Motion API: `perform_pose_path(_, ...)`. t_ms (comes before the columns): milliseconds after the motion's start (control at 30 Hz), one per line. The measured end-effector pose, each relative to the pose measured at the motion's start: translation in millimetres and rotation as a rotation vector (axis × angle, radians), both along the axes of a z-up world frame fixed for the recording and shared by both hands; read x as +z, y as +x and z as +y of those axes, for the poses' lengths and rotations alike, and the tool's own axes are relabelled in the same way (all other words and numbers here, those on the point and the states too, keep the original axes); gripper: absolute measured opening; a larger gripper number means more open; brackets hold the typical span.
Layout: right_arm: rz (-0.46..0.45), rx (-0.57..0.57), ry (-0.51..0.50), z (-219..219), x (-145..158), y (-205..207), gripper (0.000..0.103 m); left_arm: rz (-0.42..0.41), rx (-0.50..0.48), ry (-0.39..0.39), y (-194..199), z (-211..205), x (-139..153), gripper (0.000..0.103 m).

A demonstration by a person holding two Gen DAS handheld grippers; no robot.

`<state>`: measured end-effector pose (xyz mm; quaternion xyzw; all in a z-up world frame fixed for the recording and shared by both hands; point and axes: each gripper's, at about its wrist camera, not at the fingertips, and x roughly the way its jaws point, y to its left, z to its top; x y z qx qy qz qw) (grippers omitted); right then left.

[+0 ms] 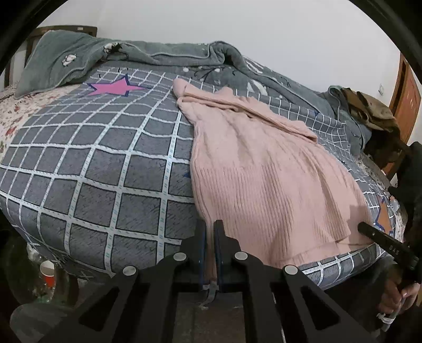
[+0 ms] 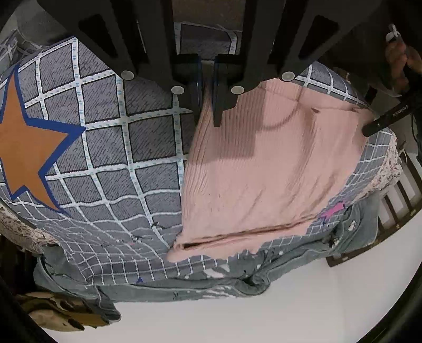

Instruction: Fold small clothes

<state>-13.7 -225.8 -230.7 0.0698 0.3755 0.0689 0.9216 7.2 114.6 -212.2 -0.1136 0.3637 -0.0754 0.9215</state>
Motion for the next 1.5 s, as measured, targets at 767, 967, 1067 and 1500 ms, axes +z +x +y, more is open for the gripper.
perform_pose_path(767, 0.036, -0.011, -0.002, 3.0, -7.0, 6.2, 0.016, 0.057, -0.034, -0.155, 14.4, 1.6, -8.7, 0.037)
perform_pose_path(967, 0.032, -0.013, -0.017, 5.0, -6.5, 7.7, 0.017, 0.034, -0.028, -0.081, 11.3, -8.9, -7.1, 0.037)
perform_pose_path(1067, 0.036, -0.020, 0.004, 3.1, -6.9, 8.0, 0.017, 0.030, -0.023, -0.079, 11.0, -8.3, -7.1, 0.035)
perform_pose_path(1500, 0.056, -0.011, 0.049, -0.9, -7.7, 10.2, 0.012, 0.080, 0.000, -0.150, 17.0, 6.5, -13.3, 0.008)
